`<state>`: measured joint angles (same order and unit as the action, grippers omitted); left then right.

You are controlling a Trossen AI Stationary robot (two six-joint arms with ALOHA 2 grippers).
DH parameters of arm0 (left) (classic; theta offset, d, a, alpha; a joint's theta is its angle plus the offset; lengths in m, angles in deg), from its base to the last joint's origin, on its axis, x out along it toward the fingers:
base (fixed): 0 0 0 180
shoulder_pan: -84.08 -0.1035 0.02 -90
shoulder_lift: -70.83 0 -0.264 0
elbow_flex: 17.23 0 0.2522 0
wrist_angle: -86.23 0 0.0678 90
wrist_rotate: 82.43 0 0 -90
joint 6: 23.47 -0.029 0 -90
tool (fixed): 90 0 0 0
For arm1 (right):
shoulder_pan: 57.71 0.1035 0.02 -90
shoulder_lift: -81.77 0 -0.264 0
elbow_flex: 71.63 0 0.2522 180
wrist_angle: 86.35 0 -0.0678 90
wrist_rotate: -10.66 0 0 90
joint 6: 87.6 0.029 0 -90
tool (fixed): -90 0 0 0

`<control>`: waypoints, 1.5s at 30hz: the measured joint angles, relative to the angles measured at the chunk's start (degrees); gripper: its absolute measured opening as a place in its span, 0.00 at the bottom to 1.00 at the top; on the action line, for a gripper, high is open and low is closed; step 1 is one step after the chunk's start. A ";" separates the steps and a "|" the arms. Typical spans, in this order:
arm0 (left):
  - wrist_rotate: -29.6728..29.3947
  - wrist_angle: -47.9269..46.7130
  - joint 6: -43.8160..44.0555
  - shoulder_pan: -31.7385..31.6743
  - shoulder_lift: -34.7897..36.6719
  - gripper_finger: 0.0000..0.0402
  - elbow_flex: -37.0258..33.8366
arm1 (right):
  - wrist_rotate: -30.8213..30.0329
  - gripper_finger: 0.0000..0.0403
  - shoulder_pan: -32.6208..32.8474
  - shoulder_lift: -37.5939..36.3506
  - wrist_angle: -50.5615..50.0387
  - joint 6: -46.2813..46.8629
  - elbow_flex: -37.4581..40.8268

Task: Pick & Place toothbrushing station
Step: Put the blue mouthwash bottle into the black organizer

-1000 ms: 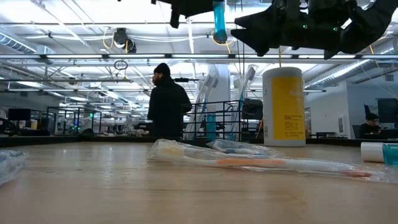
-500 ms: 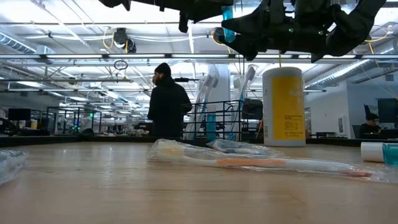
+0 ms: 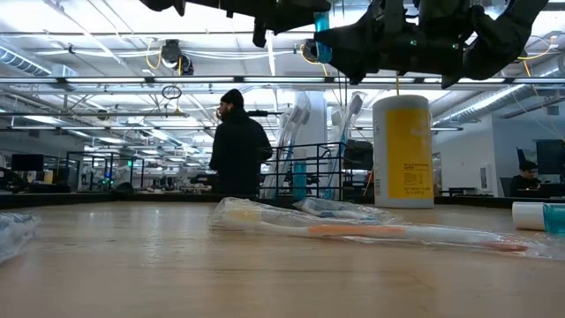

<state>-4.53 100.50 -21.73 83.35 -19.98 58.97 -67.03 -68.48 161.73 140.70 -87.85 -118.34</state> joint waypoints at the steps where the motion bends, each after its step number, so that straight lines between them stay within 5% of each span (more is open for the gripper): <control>1: -0.03 0.01 -0.08 0.00 0.00 0.26 0.00 | 0.00 0.45 0.00 0.00 -0.06 -0.55 0.00; 27: -3.02 -1.42 -2.69 0.13 0.04 0.26 0.00 | -0.21 0.42 -0.04 0.02 -1.15 -1.08 0.00; 38: -4.07 -4.74 -3.46 0.11 0.46 0.50 0.00 | -0.40 0.41 -0.04 0.02 -2.46 -1.04 0.09; 45: -3.93 -17.87 -0.81 0.09 5.57 0.56 0.00 | -0.18 0.41 -0.04 -0.02 -5.38 -4.27 0.07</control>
<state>-8.45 82.62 -22.54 83.44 -14.41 58.97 -67.21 -68.52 161.71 135.32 -92.12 -118.27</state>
